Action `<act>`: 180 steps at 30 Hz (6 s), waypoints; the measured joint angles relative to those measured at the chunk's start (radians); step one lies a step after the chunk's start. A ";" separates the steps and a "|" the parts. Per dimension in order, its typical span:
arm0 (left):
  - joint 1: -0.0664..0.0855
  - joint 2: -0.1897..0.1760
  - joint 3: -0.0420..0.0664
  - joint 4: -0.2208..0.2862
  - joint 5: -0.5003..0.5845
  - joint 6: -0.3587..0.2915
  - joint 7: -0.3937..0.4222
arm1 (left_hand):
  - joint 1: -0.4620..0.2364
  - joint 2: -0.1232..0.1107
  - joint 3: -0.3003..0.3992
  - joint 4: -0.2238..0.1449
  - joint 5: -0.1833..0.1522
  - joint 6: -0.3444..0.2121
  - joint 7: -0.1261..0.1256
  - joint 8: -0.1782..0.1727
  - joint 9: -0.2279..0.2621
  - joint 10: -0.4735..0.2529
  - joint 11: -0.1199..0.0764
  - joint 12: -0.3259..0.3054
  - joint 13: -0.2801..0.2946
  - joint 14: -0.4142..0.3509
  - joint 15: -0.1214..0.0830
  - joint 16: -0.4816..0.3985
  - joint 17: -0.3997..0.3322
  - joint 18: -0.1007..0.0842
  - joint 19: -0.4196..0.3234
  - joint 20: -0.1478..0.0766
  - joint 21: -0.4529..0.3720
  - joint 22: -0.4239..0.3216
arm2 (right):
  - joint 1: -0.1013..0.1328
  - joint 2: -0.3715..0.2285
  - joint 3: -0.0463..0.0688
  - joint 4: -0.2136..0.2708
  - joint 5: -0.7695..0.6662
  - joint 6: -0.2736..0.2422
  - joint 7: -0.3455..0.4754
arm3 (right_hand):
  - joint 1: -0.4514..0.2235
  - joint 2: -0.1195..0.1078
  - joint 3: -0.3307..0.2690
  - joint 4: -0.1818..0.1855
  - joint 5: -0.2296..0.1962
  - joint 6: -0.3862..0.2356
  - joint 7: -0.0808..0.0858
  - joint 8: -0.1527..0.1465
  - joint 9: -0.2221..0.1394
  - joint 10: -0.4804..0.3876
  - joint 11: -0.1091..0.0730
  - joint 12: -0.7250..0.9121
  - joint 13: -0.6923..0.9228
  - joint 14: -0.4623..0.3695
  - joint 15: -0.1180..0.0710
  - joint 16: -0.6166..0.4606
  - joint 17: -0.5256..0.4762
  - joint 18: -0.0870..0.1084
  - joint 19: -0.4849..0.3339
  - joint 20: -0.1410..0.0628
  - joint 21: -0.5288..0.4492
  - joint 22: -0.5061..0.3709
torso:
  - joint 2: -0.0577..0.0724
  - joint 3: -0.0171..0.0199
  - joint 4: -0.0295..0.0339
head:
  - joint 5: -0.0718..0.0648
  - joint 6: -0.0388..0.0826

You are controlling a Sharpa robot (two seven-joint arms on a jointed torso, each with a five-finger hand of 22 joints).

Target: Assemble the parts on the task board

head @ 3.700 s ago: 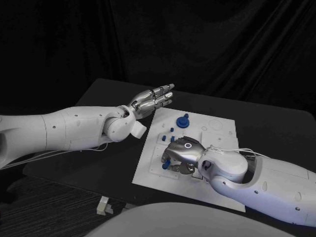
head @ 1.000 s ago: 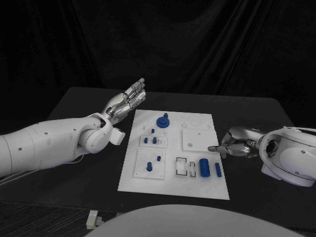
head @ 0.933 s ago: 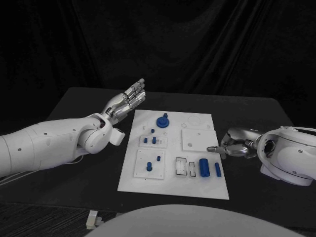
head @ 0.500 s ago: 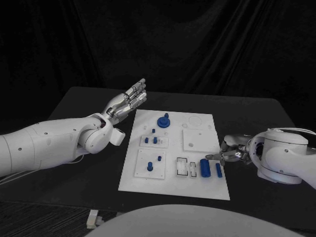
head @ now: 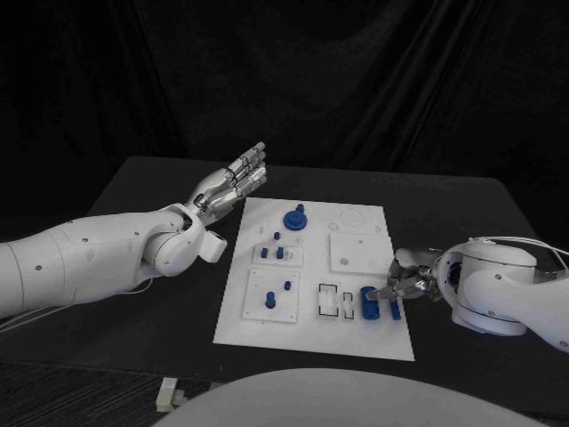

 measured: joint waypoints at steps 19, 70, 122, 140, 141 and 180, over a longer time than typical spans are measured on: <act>0.000 0.005 0.000 -0.004 -0.001 0.016 0.000 | 0.024 0.008 0.015 -0.004 0.025 0.009 0.016 0.004 0.001 0.000 0.008 0.000 0.000 0.000 0.007 0.000 0.000 0.000 0.001 0.014 0.000 0.000 | -0.002 0.023 0.001 -0.004 0.001 -0.032 0.003 | 0.002 -0.021 0.013 0.016 0.004 -0.013 -0.009 0.043 0.089 0.000 0.000 0.000 0.000 0.003 0.003 0.000 0.000 0.000 0.000 0.000 0.008 0.001 | 0.001 -0.0001 -0.0003 | 0.004 0.000; -0.001 0.011 0.000 -0.011 -0.002 0.075 -0.009 | 0.046 0.004 0.031 -0.008 0.048 0.021 0.057 0.004 0.003 0.000 0.022 0.000 0.000 -0.002 0.038 0.000 0.000 0.000 0.001 0.044 0.000 0.001 | -0.043 0.098 0.004 -0.069 0.004 -0.027 -0.022 | 0.161 -0.079 0.163 -0.020 0.706 -0.081 -0.001 0.017 0.122 -0.002 0.002 0.000 0.000 0.002 0.009 0.000 0.000 0.000 0.004 0.004 -0.032 0.000 | 0.000 -0.0005 -0.0010 | 0.013 0.000; -0.002 0.009 0.000 -0.013 -0.002 0.088 -0.019 | 0.065 0.007 0.044 -0.017 0.074 0.033 0.084 0.008 0.006 0.000 0.029 0.000 0.000 -0.002 0.045 0.000 0.000 0.000 0.002 0.052 0.000 0.000 | -0.038 0.136 0.015 -0.055 0.654 -0.216 -0.018 | 0.062 -0.021 0.180 -0.043 0.643 -0.231 0.009 0.151 0.218 -0.002 0.009 0.000 0.000 0.004 0.018 -0.008 0.000 0.000 0.002 0.012 0.030 0.000 | 0.001 -0.0005 -0.0005 | 0.021 0.000; -0.002 0.004 0.000 -0.012 -0.002 0.089 -0.020 | 0.065 0.007 0.044 -0.017 0.074 0.034 0.084 0.008 0.006 0.000 0.029 0.000 0.000 -0.002 0.045 0.000 0.001 0.000 0.002 0.052 0.000 0.000 | -0.047 0.168 0.017 -0.067 0.523 -0.225 -0.019 | 0.012 -0.027 0.326 -0.182 0.328 -0.275 0.029 0.159 0.179 -0.002 0.016 0.000 0.000 0.003 0.031 -0.012 0.000 0.000 -0.005 0.026 0.006 0.000 | 0.002 -0.0011 -0.0015 | 0.030 0.000; -0.002 0.004 0.000 -0.011 -0.002 0.089 -0.020 | 0.065 0.007 0.044 -0.017 0.074 0.033 0.084 0.008 0.006 0.000 0.029 0.000 0.000 -0.002 0.045 0.000 0.001 0.000 0.002 0.052 0.000 0.000 | -0.047 0.168 0.017 -0.067 0.521 -0.224 -0.019 | 0.008 -0.028 0.327 -0.184 0.317 -0.275 0.029 0.160 0.179 -0.002 0.016 0.000 0.000 0.003 0.031 -0.012 0.000 0.000 -0.005 0.027 0.006 0.000 | 0.002 -0.0011 -0.0015 | 0.030 0.000; -0.003 0.006 0.000 -0.016 -0.002 0.101 -0.031 | 0.073 0.007 0.058 -0.025 0.079 0.038 0.095 0.012 0.006 0.000 0.028 0.000 0.000 -0.004 0.061 0.000 0.000 0.000 0.002 0.059 0.000 0.000 | -0.048 0.169 0.018 -0.081 0.491 -0.172 -0.032 | -0.102 -0.041 0.154 -0.021 -0.008 -0.302 0.024 0.231 0.151 0.002 0.020 0.000 0.000 0.003 0.031 -0.011 0.000 0.000 -0.009 0.030 -0.020 0.000 | 0.001 0.0000 -0.0013 | 0.030 0.000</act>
